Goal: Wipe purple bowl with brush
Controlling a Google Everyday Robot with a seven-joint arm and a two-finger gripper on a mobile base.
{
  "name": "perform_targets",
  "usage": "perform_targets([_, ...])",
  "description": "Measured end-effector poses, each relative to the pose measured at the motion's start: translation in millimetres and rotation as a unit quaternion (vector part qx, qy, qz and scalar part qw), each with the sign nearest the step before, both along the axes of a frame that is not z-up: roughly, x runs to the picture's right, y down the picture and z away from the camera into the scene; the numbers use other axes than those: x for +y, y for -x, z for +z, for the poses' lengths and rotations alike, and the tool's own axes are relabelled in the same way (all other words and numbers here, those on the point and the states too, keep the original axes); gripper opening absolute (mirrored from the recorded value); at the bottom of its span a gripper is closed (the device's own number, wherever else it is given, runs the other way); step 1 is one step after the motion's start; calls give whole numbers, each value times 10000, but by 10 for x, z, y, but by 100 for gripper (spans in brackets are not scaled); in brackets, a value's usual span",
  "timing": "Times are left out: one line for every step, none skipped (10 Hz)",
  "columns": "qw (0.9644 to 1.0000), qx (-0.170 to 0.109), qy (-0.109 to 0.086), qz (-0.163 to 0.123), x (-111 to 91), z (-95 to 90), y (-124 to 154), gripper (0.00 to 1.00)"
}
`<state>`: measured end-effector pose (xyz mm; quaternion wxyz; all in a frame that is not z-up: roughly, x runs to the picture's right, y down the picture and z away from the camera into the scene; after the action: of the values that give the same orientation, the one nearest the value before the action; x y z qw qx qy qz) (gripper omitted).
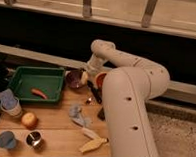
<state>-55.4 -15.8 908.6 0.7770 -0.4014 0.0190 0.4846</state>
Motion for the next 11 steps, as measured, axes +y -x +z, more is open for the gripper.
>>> perform_targets([10000,-70,-26,-32,-44,26,111,0])
perform_targets([9998,-187,-81,-63,-106,57,265,0])
perform_targets([9993,-328,-93,-138,-120,76,425,0])
perform_targets([9988,-447,-65,-194,-84,77,536,0])
perform_targets([9984,-521,-3,-239,-3,75,602,0])
perform_targets([9980,-559,73,-272,89,65,632,0])
perform_targets([9981,-538,142,-255,175,55,608,0])
perform_targets([9983,-468,216,-254,232,40,533,0])
perform_targets([9985,-365,314,-259,304,13,419,0])
perform_targets([9986,-188,414,-272,375,-27,256,0])
perform_targets([9985,-52,469,-276,410,-50,138,0])
